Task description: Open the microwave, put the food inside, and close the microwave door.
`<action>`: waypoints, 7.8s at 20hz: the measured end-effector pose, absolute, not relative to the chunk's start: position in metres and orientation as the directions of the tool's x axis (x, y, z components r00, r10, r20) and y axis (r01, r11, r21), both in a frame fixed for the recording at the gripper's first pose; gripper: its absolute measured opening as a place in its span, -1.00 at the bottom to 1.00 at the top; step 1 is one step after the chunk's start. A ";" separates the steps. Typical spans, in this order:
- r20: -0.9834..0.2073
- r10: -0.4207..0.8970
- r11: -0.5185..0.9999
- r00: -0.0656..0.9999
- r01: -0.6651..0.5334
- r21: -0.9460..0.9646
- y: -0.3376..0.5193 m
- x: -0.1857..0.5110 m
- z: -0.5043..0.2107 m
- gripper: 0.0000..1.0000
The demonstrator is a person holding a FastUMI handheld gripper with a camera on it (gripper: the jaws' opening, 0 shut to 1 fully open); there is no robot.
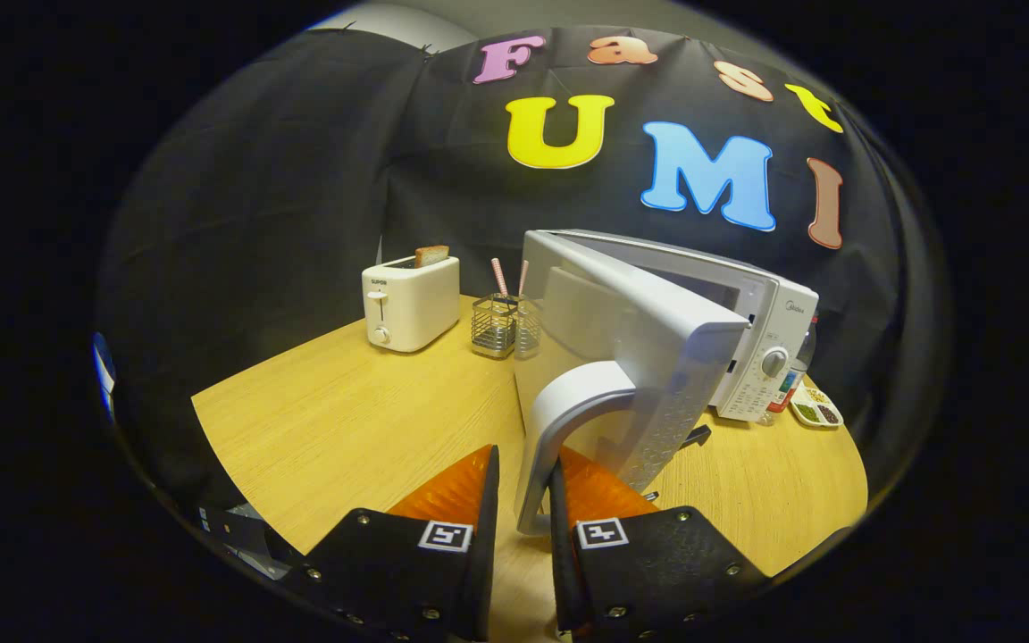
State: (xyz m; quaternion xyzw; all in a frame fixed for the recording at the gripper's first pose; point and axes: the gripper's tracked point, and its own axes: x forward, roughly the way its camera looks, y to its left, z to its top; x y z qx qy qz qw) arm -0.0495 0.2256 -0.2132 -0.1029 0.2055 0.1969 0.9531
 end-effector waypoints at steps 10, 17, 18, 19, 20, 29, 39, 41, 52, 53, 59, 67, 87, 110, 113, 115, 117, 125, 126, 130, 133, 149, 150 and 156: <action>-0.451 0.442 0.859 0.775 -0.511 -0.035 0.309 -0.106 -0.218 -0.14; -0.334 0.598 0.785 0.729 -0.617 0.056 0.316 -0.149 -0.165 0.97; -0.308 0.592 0.792 0.745 -0.608 0.052 0.307 -0.146 -0.154 0.98; -0.284 0.579 0.804 0.764 -0.592 0.045 0.296 -0.145 -0.145 0.98; -0.261 0.561 0.819 0.786 -0.572 0.038 0.283 -0.139 -0.135 0.97; -0.268 0.299 0.950 0.916 -0.311 -0.002 0.151 -0.091 -0.152 0.97; -0.525 0.086 0.991 0.847 -0.127 -0.044 0.073 -0.079 -0.262 0.98; -0.566 0.050 0.993 0.823 -0.103 -0.062 0.064 -0.080 -0.279 0.98; -0.709 0.040 0.999 0.704 -0.046 0.010 0.050 -0.099 -0.330 0.98; -0.711 0.040 0.999 0.702 -0.052 0.005 0.049 -0.098 -0.330 0.98; -0.694 0.089 0.996 0.714 -0.086 0.038 0.055 -0.086 -0.315 0.61; -0.592 0.213 0.967 0.777 -0.081 0.242 0.078 -0.017 -0.263 0.61; -0.382 0.376 0.817 0.844 -0.107 0.567 0.144 0.177 -0.223 0.60; -0.386 0.214 0.845 0.897 0.028 0.534 0.155 0.290 -0.271 0.95; -0.388 0.228 0.857 0.893 0.005 0.516 0.158 0.280 -0.264 0.95; -0.372 0.229 0.868 0.900 -0.016 0.497 0.157 0.271 -0.251 0.95; -0.353 0.235 0.872 0.905 -0.035 0.489 0.158 0.257 -0.237 0.95; -0.267 0.267 0.919 0.926 -0.160 0.361 0.166 0.173 -0.167 0.94; -0.260 0.277 0.921 0.925 -0.178 0.348 0.168 0.161 -0.159 0.94; -0.230 0.314 0.921 0.921 -0.236 0.311 0.172 0.109 -0.130 0.95; -0.204 0.360 0.912 0.910 -0.298 0.282 0.185 0.071 -0.106 0.94; -0.127 0.710 0.704 0.692 -0.695 0.148 0.351 -0.095 -0.069 -0.93; -0.136 0.729 0.684 0.671 -0.714 0.149 0.360 -0.101 -0.075 -0.93; -0.247 0.783 0.613 0.570 -0.773 0.161 0.387 -0.117 -0.126 -0.93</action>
